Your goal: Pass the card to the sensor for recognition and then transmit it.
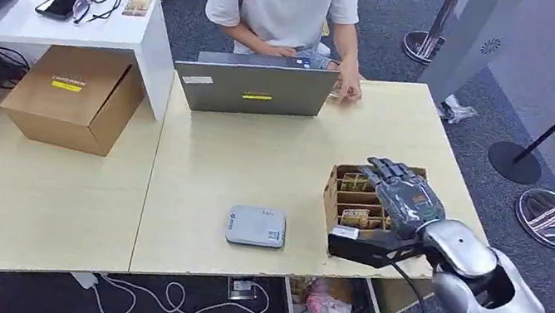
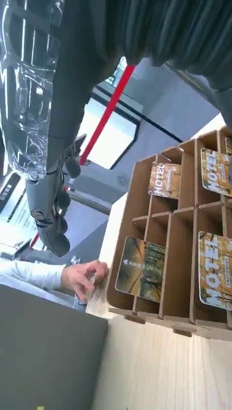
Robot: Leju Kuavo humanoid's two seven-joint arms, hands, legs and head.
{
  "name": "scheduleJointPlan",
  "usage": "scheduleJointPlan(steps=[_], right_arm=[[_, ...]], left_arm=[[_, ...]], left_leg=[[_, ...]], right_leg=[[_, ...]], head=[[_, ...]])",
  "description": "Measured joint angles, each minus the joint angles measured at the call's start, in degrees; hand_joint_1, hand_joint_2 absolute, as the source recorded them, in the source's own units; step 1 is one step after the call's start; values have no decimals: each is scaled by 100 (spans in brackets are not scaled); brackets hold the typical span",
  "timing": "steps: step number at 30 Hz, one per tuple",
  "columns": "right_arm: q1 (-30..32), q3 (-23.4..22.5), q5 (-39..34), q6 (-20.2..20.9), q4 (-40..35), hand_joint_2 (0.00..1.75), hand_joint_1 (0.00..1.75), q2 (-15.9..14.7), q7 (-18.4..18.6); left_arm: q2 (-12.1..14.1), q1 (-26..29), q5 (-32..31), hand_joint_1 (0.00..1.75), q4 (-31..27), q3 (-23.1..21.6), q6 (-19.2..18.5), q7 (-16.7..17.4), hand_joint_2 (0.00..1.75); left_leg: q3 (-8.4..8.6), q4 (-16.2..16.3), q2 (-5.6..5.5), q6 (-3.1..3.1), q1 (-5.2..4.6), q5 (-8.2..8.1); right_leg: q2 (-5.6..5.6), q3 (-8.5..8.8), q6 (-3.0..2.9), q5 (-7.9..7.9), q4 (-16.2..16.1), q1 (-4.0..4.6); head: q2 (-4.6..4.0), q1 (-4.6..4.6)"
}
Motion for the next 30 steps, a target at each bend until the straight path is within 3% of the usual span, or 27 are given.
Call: scheduleJointPlan(steps=[12,30], right_arm=[[214,-33,-35,-9,-234,175,0,-236,-2],[181,210,-35,68,201,175,3,-212,-118]], left_arm=[[-4,22,-114,0,-44,7,-39,24,0],[-66,-105,-267,0,-44,17,-96,63,0]], left_leg=[[0,0,0,0,0,0],[-1,0,-1,0,1,0]], right_leg=[[0,0,0,0,0,0],[-3,0,0,0,1,0]], head=[[0,2],[0,2]])
